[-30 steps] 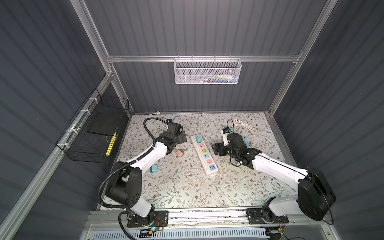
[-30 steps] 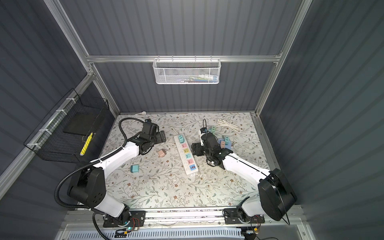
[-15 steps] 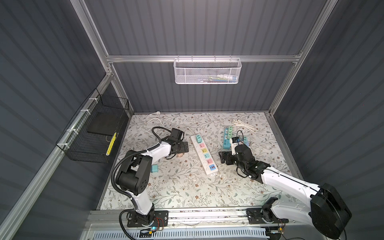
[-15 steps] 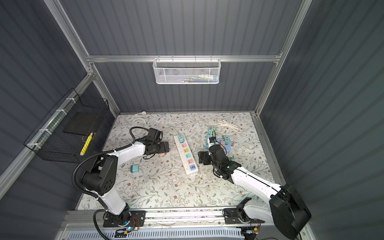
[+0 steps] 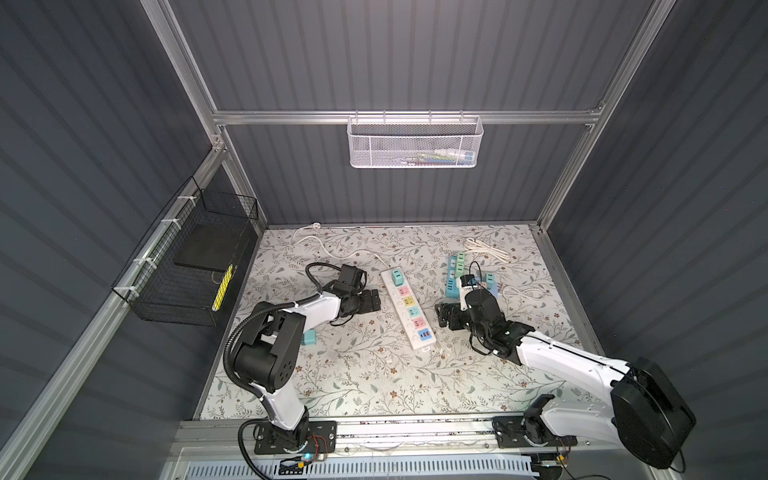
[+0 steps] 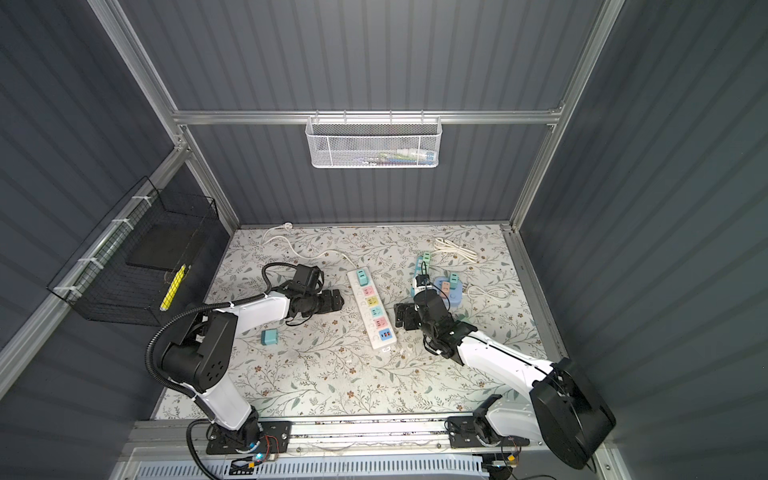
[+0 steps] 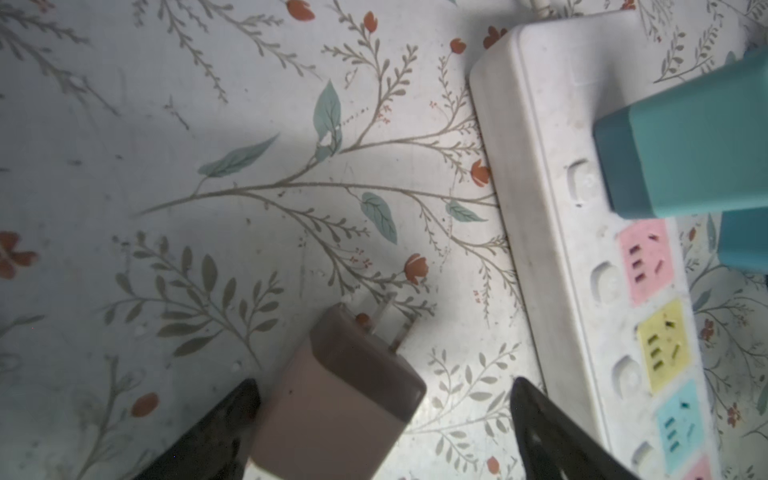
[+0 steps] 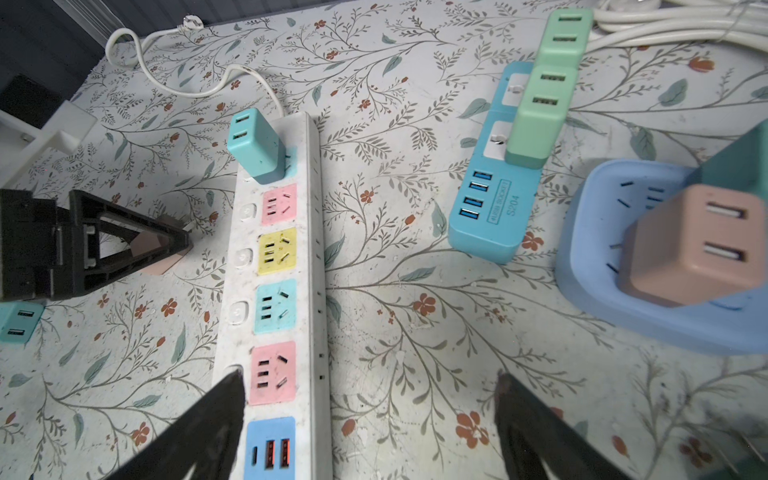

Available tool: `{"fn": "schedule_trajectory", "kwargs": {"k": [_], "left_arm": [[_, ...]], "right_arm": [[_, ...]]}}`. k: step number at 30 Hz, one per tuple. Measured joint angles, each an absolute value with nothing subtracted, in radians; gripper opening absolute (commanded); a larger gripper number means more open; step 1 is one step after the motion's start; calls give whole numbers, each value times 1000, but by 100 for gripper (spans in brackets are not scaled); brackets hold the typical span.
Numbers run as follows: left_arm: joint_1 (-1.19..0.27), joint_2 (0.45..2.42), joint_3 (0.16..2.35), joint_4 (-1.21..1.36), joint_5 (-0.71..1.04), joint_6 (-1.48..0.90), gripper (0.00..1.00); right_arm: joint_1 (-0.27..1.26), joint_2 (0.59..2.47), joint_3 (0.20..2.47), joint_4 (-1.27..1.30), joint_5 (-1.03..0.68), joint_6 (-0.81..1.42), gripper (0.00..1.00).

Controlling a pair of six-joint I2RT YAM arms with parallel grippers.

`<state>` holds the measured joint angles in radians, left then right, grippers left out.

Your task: Insert the plug

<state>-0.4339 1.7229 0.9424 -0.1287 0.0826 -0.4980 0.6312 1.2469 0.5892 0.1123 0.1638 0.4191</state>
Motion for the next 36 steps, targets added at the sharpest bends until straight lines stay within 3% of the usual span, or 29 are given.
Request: {"fn": "schedule_trajectory", "kwargs": {"k": [14,26,36], "left_arm": [[-575,1712,934,-81,99,-553,90],[-574,1707,1161,-316,-148,-466,91],[-573,1894,1345,-437,-267,-355,91]], "right_arm": [[631,1251,589,111,189,418,95],[631,1250,589,108,196,418,96],[634,1246,589,104,220,415,97]]}}
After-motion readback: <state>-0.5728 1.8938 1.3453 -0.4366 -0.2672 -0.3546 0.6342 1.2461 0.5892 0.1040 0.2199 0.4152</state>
